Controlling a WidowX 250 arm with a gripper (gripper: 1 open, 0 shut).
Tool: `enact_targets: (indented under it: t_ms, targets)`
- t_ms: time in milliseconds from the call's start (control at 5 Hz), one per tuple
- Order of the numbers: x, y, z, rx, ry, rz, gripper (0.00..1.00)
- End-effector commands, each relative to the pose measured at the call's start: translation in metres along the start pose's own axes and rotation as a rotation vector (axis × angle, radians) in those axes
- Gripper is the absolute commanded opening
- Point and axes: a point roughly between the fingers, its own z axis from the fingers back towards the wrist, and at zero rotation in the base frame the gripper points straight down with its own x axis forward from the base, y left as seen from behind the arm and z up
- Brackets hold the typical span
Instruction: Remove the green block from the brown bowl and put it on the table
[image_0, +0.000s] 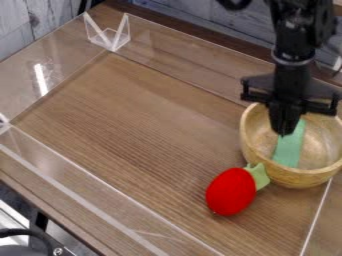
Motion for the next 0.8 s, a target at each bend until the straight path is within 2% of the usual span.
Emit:
enact_targets:
  t_ms: [0, 200, 600]
  targets:
    - [0.016, 0.004, 0.045, -0.022, -0.101, 0.054, 0.0]
    - [0.024, 0.019, 0.063, -0.009, -0.13, 0.116, 0.0]
    - [0.033, 0.032, 0.035, 0.026, -0.1, 0.152, 0.0]
